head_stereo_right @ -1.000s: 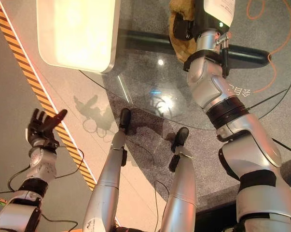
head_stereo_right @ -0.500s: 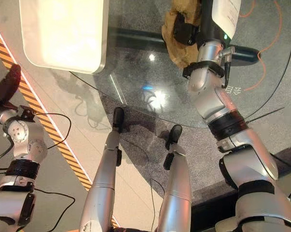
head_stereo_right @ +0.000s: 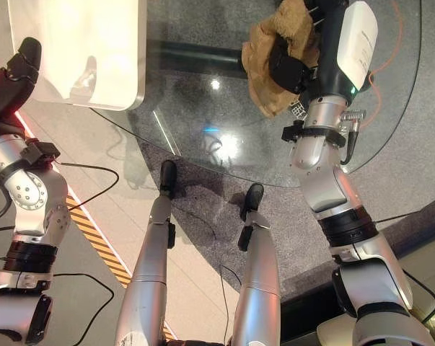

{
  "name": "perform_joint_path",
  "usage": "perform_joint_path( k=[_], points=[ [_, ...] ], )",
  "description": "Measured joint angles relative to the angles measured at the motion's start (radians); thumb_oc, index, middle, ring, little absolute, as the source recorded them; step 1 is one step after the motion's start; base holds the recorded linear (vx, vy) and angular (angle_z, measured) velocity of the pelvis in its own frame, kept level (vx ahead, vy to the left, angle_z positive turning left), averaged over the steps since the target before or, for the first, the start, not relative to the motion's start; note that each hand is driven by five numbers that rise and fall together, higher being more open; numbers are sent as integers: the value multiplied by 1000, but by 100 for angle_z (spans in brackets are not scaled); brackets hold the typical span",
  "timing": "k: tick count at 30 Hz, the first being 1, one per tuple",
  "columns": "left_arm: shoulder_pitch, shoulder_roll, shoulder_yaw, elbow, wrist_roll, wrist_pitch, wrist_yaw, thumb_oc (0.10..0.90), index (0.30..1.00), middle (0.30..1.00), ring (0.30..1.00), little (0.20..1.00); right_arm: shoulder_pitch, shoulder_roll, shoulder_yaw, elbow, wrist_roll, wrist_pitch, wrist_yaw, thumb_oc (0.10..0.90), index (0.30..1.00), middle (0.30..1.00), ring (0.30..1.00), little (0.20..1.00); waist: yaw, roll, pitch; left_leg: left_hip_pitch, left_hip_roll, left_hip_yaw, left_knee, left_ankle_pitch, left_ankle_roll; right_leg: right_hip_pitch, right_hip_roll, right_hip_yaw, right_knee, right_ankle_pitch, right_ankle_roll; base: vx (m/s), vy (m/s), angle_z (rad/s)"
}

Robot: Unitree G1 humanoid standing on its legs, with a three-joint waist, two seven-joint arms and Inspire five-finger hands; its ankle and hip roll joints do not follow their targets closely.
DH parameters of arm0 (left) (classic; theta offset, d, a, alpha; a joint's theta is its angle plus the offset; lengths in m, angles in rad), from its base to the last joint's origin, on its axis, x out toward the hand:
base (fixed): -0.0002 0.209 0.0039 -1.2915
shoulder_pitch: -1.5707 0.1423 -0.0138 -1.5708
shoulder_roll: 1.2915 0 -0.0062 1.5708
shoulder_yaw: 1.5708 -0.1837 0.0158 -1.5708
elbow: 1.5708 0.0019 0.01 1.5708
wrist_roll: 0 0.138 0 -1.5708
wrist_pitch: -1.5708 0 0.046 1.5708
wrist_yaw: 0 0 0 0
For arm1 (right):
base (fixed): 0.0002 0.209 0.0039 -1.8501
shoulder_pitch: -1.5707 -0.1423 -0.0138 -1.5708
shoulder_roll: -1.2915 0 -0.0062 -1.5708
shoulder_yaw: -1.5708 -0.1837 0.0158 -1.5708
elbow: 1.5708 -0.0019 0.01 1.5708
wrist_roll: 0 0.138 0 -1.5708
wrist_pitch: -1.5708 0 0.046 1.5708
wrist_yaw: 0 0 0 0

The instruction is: Wipe the table with a cloth and put it in the basket.

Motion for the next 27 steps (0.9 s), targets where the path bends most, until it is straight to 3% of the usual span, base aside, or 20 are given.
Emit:
perform_joint_path(
  k=[12,27],
  points=[
    [38,0,-25,-67,75,35,-153,800,900,900,900,900,73,6,-45,-101,-42,-58,81,100,300,300,300,200,0,0,0,4,0,8,2,-1,1,-3,0,10,5,0,0,0,0,0],
    [-15,0,-185,-76,73,126,-366,800,900,900,900,900,69,5,-55,-171,-40,-120,107,100,300,300,300,200,-35,-2,1,6,0,24,23,-11,8,-1,3,29,9,3,4,1,2,-1]
  ],
)
